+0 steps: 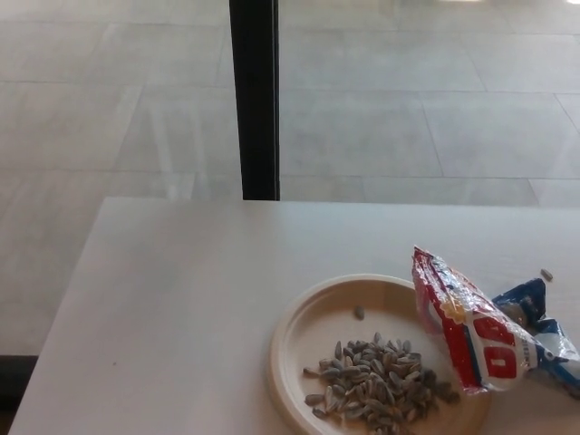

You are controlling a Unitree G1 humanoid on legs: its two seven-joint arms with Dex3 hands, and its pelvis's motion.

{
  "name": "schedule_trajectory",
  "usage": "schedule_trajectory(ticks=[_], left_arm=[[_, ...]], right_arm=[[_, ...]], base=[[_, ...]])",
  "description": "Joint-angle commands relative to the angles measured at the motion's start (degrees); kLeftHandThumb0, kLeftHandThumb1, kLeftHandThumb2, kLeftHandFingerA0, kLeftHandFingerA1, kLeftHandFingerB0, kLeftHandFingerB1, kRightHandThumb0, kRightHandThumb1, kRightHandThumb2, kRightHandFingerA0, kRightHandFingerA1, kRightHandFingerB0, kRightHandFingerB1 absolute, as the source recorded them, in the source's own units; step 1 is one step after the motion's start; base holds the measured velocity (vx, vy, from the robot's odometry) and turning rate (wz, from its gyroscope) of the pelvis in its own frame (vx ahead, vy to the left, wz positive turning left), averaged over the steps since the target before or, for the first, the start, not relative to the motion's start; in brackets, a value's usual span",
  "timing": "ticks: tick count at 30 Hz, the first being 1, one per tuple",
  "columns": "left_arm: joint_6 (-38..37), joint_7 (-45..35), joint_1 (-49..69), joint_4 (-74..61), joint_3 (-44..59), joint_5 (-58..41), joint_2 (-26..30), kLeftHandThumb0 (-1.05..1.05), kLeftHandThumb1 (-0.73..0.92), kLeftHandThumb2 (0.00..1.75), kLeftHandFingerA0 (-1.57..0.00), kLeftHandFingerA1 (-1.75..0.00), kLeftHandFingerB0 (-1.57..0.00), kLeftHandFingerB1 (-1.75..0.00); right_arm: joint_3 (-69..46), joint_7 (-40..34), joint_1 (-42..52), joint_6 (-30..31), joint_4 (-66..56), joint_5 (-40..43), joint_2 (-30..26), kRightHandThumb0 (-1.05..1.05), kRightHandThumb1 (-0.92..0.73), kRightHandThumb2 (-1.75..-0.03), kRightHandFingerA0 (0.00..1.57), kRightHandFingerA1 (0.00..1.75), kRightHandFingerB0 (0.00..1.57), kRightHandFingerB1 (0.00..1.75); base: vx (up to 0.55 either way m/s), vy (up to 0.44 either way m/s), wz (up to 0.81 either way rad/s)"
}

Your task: The robot uses its right hand to pick up a bag of sunflower seeds kept in the middle of the desk and tilts it over a plate kept next to it to pour out a few seeds and then puts the bag of seeds back on the desk

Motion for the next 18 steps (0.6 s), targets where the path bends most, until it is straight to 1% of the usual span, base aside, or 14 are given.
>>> schedule_trajectory(ticks=[1,4,5,7,8,9,10,11,12,13,14,16,17,18], left_arm=[[5.11,3.86,1.78,0.94,1.29,-1.34,1.84,-0.77,0.76,0.63,-0.46,-0.59,-0.30,-0.40],[4.75,3.91,1.61,0.79,1.49,-1.43,2.31,-0.79,0.78,0.63,-0.41,-0.58,-0.27,-0.36],[5.97,4.22,1.10,0.95,3.52,-3.51,2.10,-0.78,0.76,0.63,-0.39,-0.55,-0.27,-0.36],[6.25,3.36,0.91,1.00,4.64,-4.34,2.25,-0.79,0.75,0.63,-0.37,-0.56,-0.26,-0.37],[5.76,3.52,0.93,0.96,4.29,-3.70,2.26,-0.80,0.76,0.63,-0.39,-0.57,-0.26,-0.36],[5.62,3.36,0.95,0.90,4.20,-3.41,2.27,-0.81,0.76,0.63,-0.38,-0.59,-0.26,-0.37],[5.40,3.15,1.02,0.72,3.74,-2.80,2.35,-0.77,0.78,0.63,-0.40,-0.58,-0.24,-0.38],[5.38,3.50,1.02,0.57,3.01,-1.91,2.48,-0.76,0.78,0.63,-0.42,-0.56,-0.26,-0.37],[5.55,3.97,0.91,0.60,2.41,-1.16,2.60,-0.74,0.78,0.63,-0.42,-0.55,-0.26,-0.37],[5.81,4.25,0.72,0.71,1.94,-0.63,2.69,-0.74,0.78,0.63,-0.45,-0.56,-0.27,-0.37],[6.55,4.90,0.12,0.90,1.55,-0.20,2.85,-0.74,0.77,0.63,-0.46,-0.57,-0.29,-0.38],[7.19,5.44,-0.41,0.94,1.51,-0.27,2.93,-0.74,0.77,0.63,-0.46,-0.57,-0.29,-0.38],[7.08,5.19,-0.93,0.72,1.52,-0.45,2.88,-0.75,0.76,0.61,-0.45,-0.57,-0.29,-0.40],[7.47,4.83,-1.59,0.48,2.43,-1.59,2.72,-0.75,0.73,0.62,-0.44,-0.59,-0.28,-0.40]], right_arm=[[0.51,-9.06,5.17,-13.63,30.16,4.86,-1.37,-0.90,-0.52,-0.89,0.00,0.48,0.00,0.25],[0.85,-8.93,6.17,-13.50,30.23,5.39,-1.38,-0.91,-0.52,-0.91,0.00,0.48,0.00,0.30],[-0.99,-9.66,5.55,-13.25,31.52,7.53,-2.17,-0.90,-0.51,-0.91,0.00,0.46,0.00,0.32],[-0.84,-10.18,4.79,-14.02,33.12,8.17,-2.72,-0.92,-0.52,-0.92,0.00,0.45,0.00,0.30],[-0.87,-9.37,4.98,-14.49,33.35,8.74,-2.74,-0.79,-0.58,-0.73,0.00,0.41,0.00,0.21],[-0.65,-9.39,4.98,-14.78,33.63,8.93,-2.86,-0.86,-0.51,-0.92,0.00,0.52,0.00,0.36],[0.14,-8.95,5.01,-15.21,33.90,8.62,-3.00,-0.83,-0.49,-0.92,0.01,0.62,0.00,0.38],[1.66,-8.02,5.18,-16.02,34.36,7.73,-3.16,-0.76,-0.69,-0.58,0.06,0.86,0.00,0.57],[3.21,-7.78,5.11,-16.63,34.65,6.86,-3.31,-0.74,-0.67,-0.59,0.09,0.83,0.00,0.61],[4.13,-7.57,4.86,-16.89,34.94,6.49,-3.49,-0.71,-0.53,-0.87,0.23,0.74,0.03,0.60],[5.69,-7.44,4.51,-17.65,35.33,5.76,-3.59,-0.71,-0.54,-0.89,0.27,0.74,0.04,0.59],[7.96,-7.35,4.04,-18.64,35.89,5.13,-3.84,-0.71,-0.54,-0.89,0.27,0.74,0.04,0.59],[9.70,-6.90,2.75,-18.44,36.61,4.52,-4.24,-0.73,-0.50,-0.89,0.30,0.73,0.07,0.58],[11.25,-6.19,2.35,-19.69,36.98,3.79,-4.23,-0.74,-0.50,-0.89,0.35,0.76,0.07,0.59]], base=[[0.00,0.000,0.00],[0.00,0.000,0.00],[0.00,0.000,0.00],[0.00,0.000,0.00],[0.00,0.000,0.00],[0.00,0.000,0.00],[0.00,0.000,0.00],[0.00,0.000,0.00],[0.00,0.000,0.00],[0.00,0.000,0.00],[0.00,0.000,0.00],[0.00,0.000,0.00],[0.00,0.000,0.00],[0.00,0.000,0.00]])
